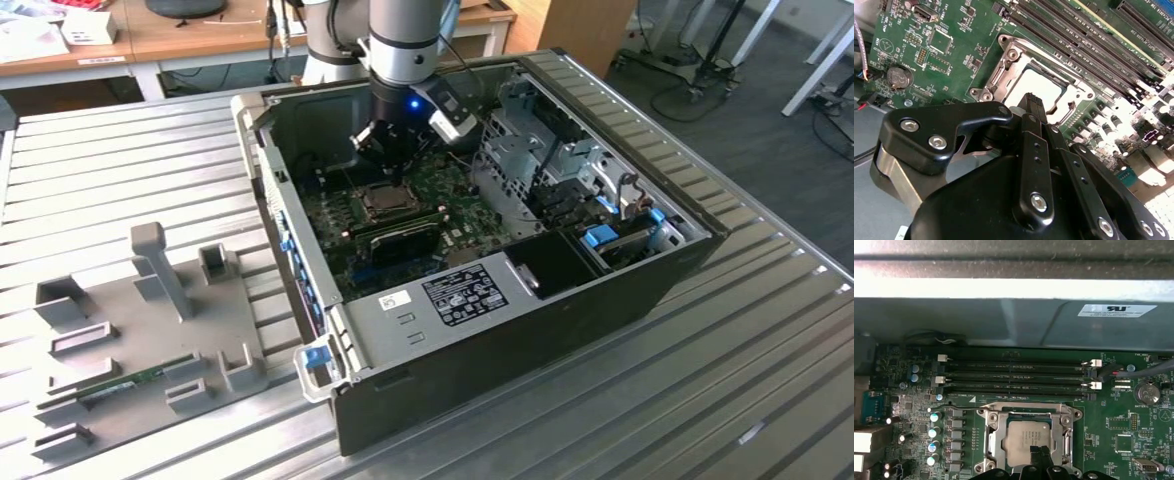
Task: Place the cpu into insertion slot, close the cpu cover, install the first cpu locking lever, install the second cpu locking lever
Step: 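Close the cpu cover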
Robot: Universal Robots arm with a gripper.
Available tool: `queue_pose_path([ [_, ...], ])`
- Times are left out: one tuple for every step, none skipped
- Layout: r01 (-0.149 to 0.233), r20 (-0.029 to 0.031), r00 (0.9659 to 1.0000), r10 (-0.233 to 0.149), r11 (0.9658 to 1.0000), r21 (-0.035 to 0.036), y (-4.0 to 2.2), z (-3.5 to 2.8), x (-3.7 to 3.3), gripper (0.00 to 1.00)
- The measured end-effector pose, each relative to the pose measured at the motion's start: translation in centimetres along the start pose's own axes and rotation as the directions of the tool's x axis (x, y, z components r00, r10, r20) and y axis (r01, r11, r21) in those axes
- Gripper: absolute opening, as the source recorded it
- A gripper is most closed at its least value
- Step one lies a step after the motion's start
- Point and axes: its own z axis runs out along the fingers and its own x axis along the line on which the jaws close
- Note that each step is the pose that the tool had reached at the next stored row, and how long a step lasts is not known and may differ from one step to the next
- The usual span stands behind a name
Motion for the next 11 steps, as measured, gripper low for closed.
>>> queue_pose_path([
  [0.000,0.0000,1.0000,0.000,1.0000,0.0001,0.00,0.00,0.00,0.11],
  [0.000,0.0001,1.0000,0.000,1.0000,0.0000,0.01,0.01,0.02,0.11],
  [0.000,0.0002,1.0000,0.000,1.0000,-0.0001,0.01,0.02,0.08,0.11],
  [0.000,0.0004,1.0000,0.000,1.0000,-0.0003,0.01,0.03,0.20,0.11],
  [0.000,0.0005,1.0000,0.000,1.0000,-0.0002,0.01,0.04,0.36,0.11],
  [0.000,0.0005,1.0000,0.000,1.0000,-0.0001,0.02,0.04,0.54,0.11],
  [0.000,0.0006,1.0000,0.000,1.0000,-0.0001,0.02,0.06,0.75,0.11],
  [0.000,0.0007,1.0000,0.000,1.0000,-0.0001,0.02,0.07,0.93,0.11],
  [0.000,0.0007,1.0000,0.000,1.0000,-0.0001,0.03,0.09,1.10,0.11],
  [0.000,0.0007,1.0000,0.000,1.0000,0.0000,0.03,0.10,1.30,0.11],
  [0.000,0.0007,1.0000,0.000,1.0000,0.0000,0.03,0.12,1.51,0.11],
])
